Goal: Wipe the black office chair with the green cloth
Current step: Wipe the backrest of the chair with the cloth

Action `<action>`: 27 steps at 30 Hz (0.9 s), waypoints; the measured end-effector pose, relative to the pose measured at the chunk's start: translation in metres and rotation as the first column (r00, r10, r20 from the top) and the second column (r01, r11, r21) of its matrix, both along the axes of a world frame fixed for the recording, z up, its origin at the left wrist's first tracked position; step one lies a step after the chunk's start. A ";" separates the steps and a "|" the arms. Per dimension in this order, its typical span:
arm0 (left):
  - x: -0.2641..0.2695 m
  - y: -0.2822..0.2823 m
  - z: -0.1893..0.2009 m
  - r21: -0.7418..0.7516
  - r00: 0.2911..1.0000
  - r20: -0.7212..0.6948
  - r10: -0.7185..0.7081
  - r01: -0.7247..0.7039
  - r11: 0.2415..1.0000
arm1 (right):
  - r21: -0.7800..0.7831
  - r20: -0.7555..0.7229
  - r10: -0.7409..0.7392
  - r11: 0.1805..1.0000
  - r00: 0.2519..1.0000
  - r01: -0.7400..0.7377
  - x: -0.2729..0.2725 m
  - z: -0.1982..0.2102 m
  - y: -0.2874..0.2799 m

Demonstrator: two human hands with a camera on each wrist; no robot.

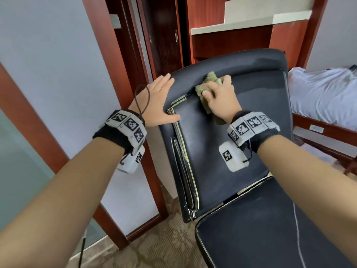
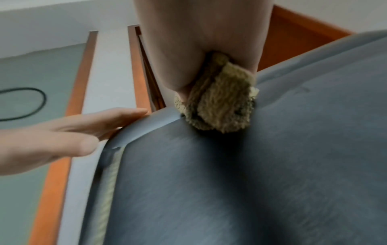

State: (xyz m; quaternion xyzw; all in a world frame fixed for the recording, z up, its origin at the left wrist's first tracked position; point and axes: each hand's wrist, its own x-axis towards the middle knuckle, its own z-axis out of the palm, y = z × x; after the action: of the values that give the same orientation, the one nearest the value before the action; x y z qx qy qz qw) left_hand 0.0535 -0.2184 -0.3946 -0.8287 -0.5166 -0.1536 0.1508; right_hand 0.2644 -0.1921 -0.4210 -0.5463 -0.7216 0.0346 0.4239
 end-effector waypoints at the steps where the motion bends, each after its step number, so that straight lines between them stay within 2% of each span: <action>1: -0.006 -0.001 -0.002 0.002 1.000 -0.002 -0.002 0.002 1.000 | 0.019 -0.006 0.039 0.999 0.999 -0.039 -0.005 -0.003 -0.002; 7: -0.018 -0.007 -0.009 -0.038 0.997 0.069 0.034 -0.032 0.999 | 0.118 -0.070 0.067 0.991 0.995 -0.059 -0.023 -0.011 -0.004; 11: -0.017 -0.008 -0.014 -0.038 0.994 0.101 0.037 -0.033 0.999 | 0.171 0.134 0.246 0.948 0.960 -0.267 -0.050 -0.018 -0.025; 13: -0.019 -0.008 -0.016 -0.038 0.995 0.093 0.037 -0.034 0.999 | 0.161 0.219 0.279 0.935 0.935 -0.316 -0.055 -0.018 -0.028; 16: -0.019 -0.006 -0.015 -0.031 0.998 0.067 0.022 -0.020 0.999 | 0.132 0.189 0.214 0.962 0.958 -0.241 -0.041 -0.008 -0.019; 21: -0.019 -0.004 -0.016 -0.006 0.998 0.058 0.017 -0.017 1.000 | 0.120 0.033 -0.024 0.993 0.999 0.020 -0.025 -0.002 -0.005; 24: -0.018 -0.006 -0.019 -0.008 0.995 0.100 0.009 -0.008 1.000 | 0.133 0.078 -0.020 0.991 0.997 0.010 -0.041 -0.004 -0.016; 27: -0.017 -0.008 -0.020 -0.018 0.992 0.126 0.030 -0.028 0.999 | 0.187 0.175 0.089 0.975 0.981 -0.122 -0.059 -0.009 -0.034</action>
State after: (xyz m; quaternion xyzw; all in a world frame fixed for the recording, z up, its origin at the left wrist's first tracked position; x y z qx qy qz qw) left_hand 0.0361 -0.2267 -0.4148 -0.8111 -0.5381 -0.1993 0.1135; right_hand 0.2054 -0.2256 -0.4304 -0.4635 -0.7821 -0.0599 0.4122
